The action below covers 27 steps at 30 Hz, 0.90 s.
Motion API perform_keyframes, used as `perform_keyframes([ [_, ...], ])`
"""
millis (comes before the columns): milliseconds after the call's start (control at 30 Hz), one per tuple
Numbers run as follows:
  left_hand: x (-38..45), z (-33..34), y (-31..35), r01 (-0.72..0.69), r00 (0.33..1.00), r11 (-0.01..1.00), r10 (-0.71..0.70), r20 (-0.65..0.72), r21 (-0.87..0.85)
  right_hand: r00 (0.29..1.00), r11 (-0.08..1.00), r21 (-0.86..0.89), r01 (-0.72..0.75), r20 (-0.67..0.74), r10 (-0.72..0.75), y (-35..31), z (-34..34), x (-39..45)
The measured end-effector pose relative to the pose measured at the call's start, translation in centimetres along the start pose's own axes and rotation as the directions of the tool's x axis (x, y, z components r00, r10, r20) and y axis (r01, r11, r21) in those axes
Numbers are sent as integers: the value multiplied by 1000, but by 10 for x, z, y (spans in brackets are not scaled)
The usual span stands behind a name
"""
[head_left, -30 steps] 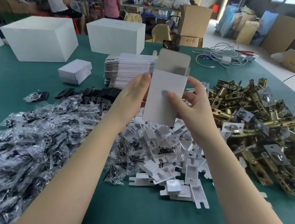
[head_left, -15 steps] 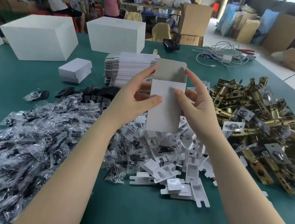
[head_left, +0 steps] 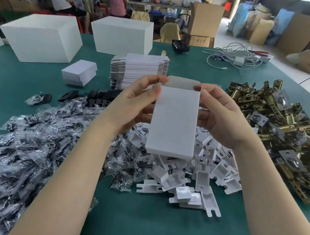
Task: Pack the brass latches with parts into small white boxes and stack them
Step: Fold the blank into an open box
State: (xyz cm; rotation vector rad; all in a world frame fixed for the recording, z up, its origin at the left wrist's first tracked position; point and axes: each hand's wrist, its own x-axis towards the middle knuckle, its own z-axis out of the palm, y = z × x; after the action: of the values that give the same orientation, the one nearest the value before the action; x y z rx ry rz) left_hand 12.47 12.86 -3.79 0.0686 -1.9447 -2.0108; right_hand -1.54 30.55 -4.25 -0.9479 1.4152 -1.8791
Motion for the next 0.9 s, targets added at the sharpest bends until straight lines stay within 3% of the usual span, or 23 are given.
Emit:
perform_keyframes([
  [133,-3,8,6,61,998,985,-58,24,-162,998,998,61,5,62,-9,-1,3,-2],
  [267,-4,19,11,60,996,970,-73,-45,-237,995,995,97,32,88,-40,-2,11,-3],
  [400,-1,19,10,75,983,992,-90,-162,-99,994,992,118,49,89,-60,0,13,-1],
  [533,1,17,8,91,965,994,-101,-240,-55,998,990,135,49,-35,-44,6,20,3],
  [733,8,23,3,-196,914,961,107,-391,-195,934,987,-1,163,-322,-155,3,33,2],
  [800,10,23,-1,-240,884,955,139,-447,-176,936,995,-8,97,-339,-94,2,36,2],
  [900,14,24,-8,-256,818,965,189,-543,-51,943,991,-50,-123,-316,102,0,34,2],
])
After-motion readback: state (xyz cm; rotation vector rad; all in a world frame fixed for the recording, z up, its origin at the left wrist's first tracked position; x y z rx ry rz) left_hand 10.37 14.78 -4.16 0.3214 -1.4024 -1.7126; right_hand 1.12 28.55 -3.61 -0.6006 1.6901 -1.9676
